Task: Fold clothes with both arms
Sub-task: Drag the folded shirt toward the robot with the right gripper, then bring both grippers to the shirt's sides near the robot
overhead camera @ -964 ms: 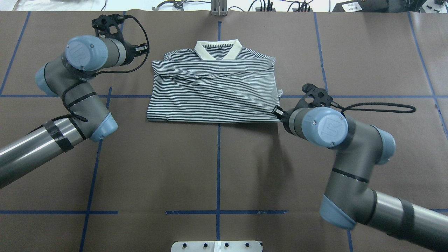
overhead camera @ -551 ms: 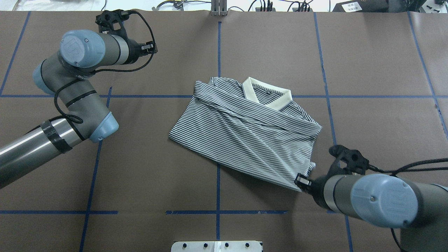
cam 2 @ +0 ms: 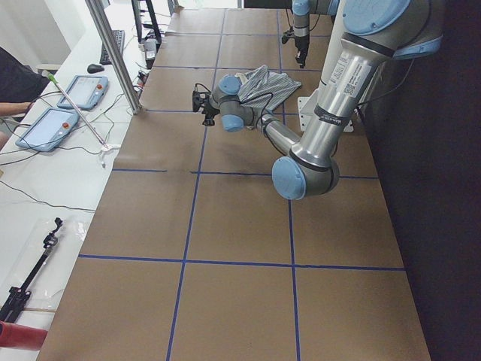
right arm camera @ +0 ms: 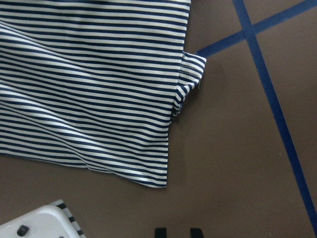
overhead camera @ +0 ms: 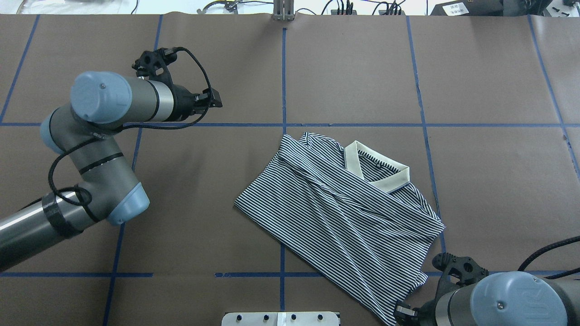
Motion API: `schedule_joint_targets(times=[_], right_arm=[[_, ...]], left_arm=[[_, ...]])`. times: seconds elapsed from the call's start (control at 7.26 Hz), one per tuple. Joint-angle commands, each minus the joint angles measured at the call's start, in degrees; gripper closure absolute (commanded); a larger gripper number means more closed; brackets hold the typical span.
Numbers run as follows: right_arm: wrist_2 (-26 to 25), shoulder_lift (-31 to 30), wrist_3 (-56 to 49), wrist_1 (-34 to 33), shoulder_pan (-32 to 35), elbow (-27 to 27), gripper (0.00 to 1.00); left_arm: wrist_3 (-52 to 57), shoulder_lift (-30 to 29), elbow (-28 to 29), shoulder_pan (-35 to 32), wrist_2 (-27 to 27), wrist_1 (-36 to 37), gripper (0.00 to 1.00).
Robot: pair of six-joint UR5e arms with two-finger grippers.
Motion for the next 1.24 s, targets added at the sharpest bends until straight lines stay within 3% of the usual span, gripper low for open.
schedule_joint_targets(times=[0.0,0.28,0.69,1.1], right_arm=[[0.3,1.6,1.0,0.0,11.8,2.1,0.0],[0.1,5.4,0.4,0.3,18.6,-1.7,0.0],[-0.2,5.5,0.4,0.5,18.9,-3.0,0.0],[-0.2,5.5,0.4,0.5,19.0,-3.3,0.0]], left_arm=[[-4.7,3.1,-12.5,8.0,1.2,14.3,0.38],[-8.6,2.9,-12.1,16.6,6.9,16.7,0.38],[-8.3,-0.1,-9.3,17.4,7.3,24.3,0.39],[-8.0,-2.2,-5.5,17.5,9.0,24.2,0.42]])
